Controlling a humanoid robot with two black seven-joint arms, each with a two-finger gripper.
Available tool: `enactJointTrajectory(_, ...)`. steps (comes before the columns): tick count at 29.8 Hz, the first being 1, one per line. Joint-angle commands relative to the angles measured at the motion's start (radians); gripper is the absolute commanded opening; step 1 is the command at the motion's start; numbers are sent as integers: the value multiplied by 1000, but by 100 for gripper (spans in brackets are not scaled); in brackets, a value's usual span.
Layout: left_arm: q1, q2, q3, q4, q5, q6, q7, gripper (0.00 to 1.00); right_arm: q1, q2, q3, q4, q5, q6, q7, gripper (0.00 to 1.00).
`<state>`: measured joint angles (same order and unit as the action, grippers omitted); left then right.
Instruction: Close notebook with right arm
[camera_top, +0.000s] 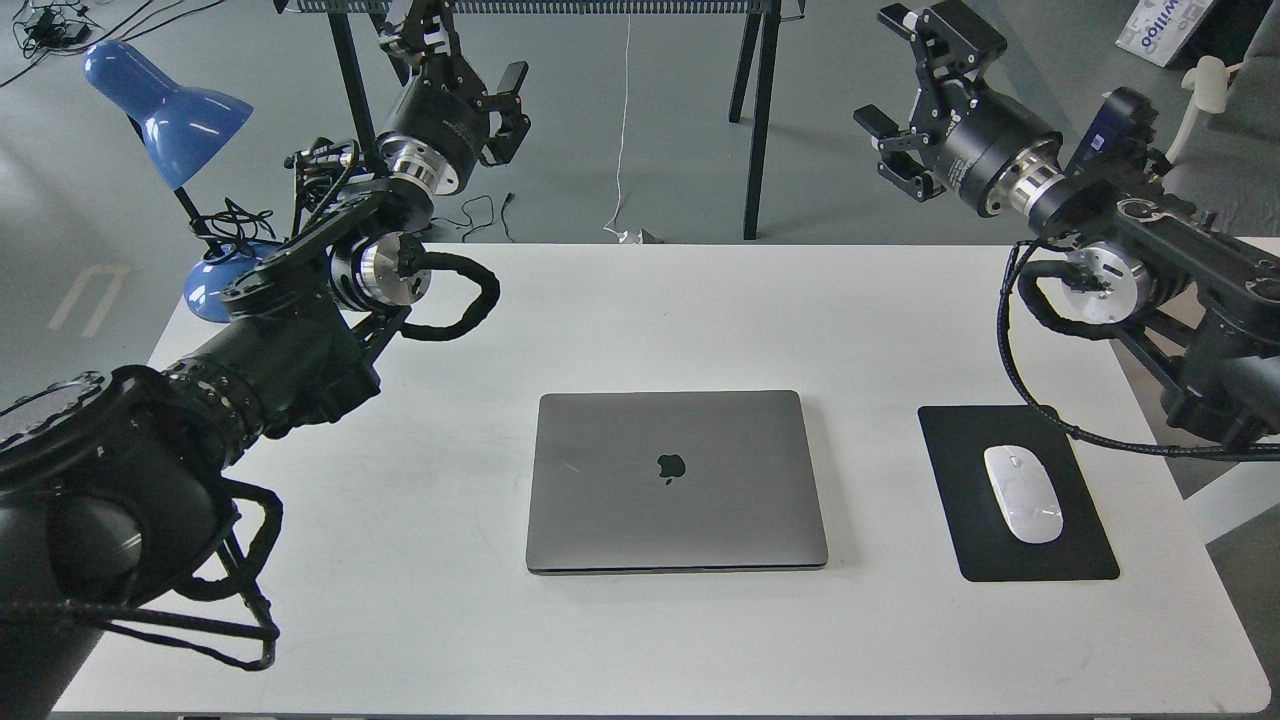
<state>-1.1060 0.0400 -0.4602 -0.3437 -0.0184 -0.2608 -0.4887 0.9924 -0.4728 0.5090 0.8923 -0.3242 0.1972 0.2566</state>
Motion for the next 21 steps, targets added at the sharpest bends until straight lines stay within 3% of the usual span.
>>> enactJointTrajectory(1, 0, 0, 0, 0, 0, 0, 0, 100, -14, 9, 54, -84, 0, 30, 1, 100)
enactJointTrajectory(10, 0, 0, 0, 0, 0, -2, 0, 100, -8, 144, 180, -296, 0, 205, 4, 100)
enactJointTrajectory(21, 2, 0, 0, -1, 0, -2, 0, 100, 146, 201, 123, -388, -6, 192, 9, 100)
